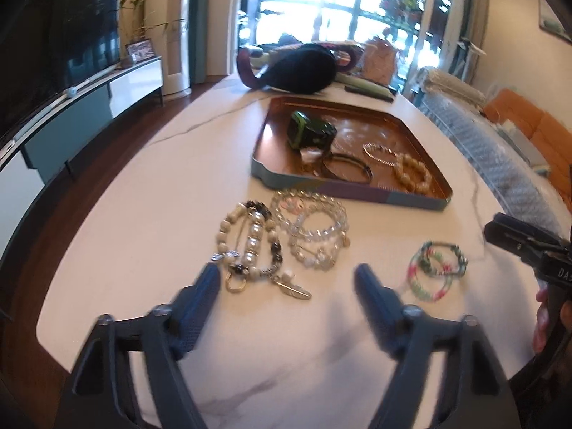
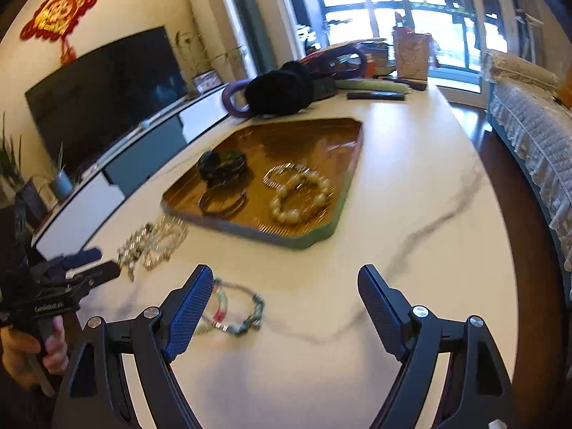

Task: Organize jewelry
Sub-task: 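Reach the left tool to the pearl bracelet while the right tool reaches the multicolour bead bracelet, then grasp the pearl-and-black bead bracelet with the left tool while the right tool grasps the multicolour bead bracelet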

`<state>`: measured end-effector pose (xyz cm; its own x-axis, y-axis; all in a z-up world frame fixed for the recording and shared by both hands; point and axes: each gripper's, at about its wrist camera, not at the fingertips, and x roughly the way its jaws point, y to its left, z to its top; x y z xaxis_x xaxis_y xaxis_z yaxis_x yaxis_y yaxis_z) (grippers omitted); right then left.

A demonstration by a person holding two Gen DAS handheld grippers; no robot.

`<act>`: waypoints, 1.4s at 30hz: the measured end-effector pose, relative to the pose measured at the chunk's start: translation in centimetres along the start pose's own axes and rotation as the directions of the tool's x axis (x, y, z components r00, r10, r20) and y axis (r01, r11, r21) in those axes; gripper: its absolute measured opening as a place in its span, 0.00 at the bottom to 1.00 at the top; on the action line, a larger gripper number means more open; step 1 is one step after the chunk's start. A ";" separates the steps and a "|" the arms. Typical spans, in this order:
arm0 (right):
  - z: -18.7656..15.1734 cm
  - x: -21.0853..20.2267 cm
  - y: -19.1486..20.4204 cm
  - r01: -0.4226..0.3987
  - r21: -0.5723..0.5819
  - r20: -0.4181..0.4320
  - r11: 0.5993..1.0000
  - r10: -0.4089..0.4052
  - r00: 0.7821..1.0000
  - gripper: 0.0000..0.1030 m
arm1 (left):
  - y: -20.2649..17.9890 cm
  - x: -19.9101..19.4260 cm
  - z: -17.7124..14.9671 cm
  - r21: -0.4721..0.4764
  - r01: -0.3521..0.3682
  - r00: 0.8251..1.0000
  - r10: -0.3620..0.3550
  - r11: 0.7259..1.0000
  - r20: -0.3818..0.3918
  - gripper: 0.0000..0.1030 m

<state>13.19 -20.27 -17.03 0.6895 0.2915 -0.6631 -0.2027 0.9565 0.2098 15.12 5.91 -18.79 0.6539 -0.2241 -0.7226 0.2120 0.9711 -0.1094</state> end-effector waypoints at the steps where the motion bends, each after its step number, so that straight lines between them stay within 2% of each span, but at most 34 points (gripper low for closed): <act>1: -0.2 0.3 0.5 0.000 -0.024 -0.009 1.000 -0.001 1.000 0.75 | 0.0 0.3 -0.1 0.006 -0.001 1.000 0.001 1.000 -0.010 0.59; 2: -0.3 0.8 0.9 0.004 -0.051 -0.023 0.999 -0.005 1.000 0.67 | 0.1 0.6 -0.1 0.009 -0.003 1.000 0.003 1.000 -0.018 0.52; 4: -0.7 1.5 1.6 0.002 -0.092 -0.061 0.996 -0.007 0.998 0.53 | 0.3 1.0 -0.2 0.006 0.000 1.000 0.000 1.000 -0.021 0.44; 7: -1.3 2.3 2.0 0.004 -0.122 -0.107 0.993 -0.017 0.994 0.40 | 0.9 1.1 -0.1 0.004 0.002 1.000 -0.002 1.000 -0.014 0.39; 12: -1.5 2.3 1.8 0.014 -0.106 -0.110 0.994 -0.026 0.994 0.38 | 1.0 1.1 -0.1 0.001 -0.004 1.000 0.004 1.000 -0.002 0.37; 15: -1.5 2.4 2.2 0.044 -0.133 -0.113 0.990 -0.059 0.992 0.37 | 0.8 1.1 -0.4 0.014 -0.011 1.000 0.011 1.000 0.010 0.36; 16: -1.6 2.5 2.7 0.070 -0.160 -0.112 0.985 -0.088 0.990 0.37 | 0.8 1.1 -0.5 0.017 -0.014 1.000 0.014 1.000 0.015 0.29; 17: -1.7 2.6 3.2 0.094 -0.188 -0.109 0.978 -0.115 0.987 0.37 | 0.9 1.4 -0.6 0.017 0.004 1.000 -0.004 1.000 -0.003 0.10; 18: -1.8 2.6 3.5 0.104 -0.205 -0.105 0.973 -0.128 0.986 0.37 | 1.3 1.4 -0.7 -0.004 0.030 1.000 -0.030 1.000 0.002 0.09; 19: -1.9 2.6 3.7 0.099 -0.213 -0.104 0.972 -0.124 0.987 0.32 | 1.7 1.3 -0.8 -0.024 0.043 0.999 -0.043 0.999 0.003 0.06; 20: -1.9 2.6 3.7 0.081 -0.207 -0.106 0.975 -0.105 0.989 0.21 | 2.0 1.2 -0.8 -0.045 0.056 0.998 -0.056 0.997 -0.001 0.05; 22: -1.8 2.5 3.5 0.103 -0.193 -0.100 0.976 -0.124 0.987 0.07 | 2.3 0.9 -0.9 -0.066 0.062 0.998 -0.063 0.996 -0.009 0.04; 29: -1.7 2.0 1.9 0.055 -0.091 -0.098 0.994 -0.064 0.993 0.05 | 2.2 0.0 -1.2 -0.091 0.091 0.995 -0.095 0.992 -0.037 0.00; 33: -1.9 1.2 1.7 0.052 -0.077 -0.077 0.996 -0.058 0.995 0.05 | 1.7 -1.5 -0.8 -0.082 0.109 0.994 -0.110 0.991 -0.012 0.00; 37: -1.6 0.3 1.8 0.043 -0.069 -0.049 0.997 -0.046 0.998 0.05 | 1.6 -2.9 -0.3 -0.054 0.096 0.995 -0.095 0.994 0.016 0.00; 39: -1.3 -0.1 1.9 0.040 -0.067 -0.035 0.997 -0.043 0.998 0.05 | 1.7 -2.9 0.0 -0.031 0.045 0.999 -0.045 0.998 0.018 0.00; 42: -1.0 -0.4 2.0 0.036 -0.063 -0.022 0.997 -0.037 0.999 0.05 | 2.9 -1.9 0.4 -0.071 0.021 1.000 -0.021 0.997 -0.005 0.06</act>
<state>11.76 -18.50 -17.06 0.6808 0.2561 -0.6862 -0.2214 0.9650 0.1404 14.77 9.08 -17.45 0.6460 -0.2444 -0.7232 0.1735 0.9696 -0.1727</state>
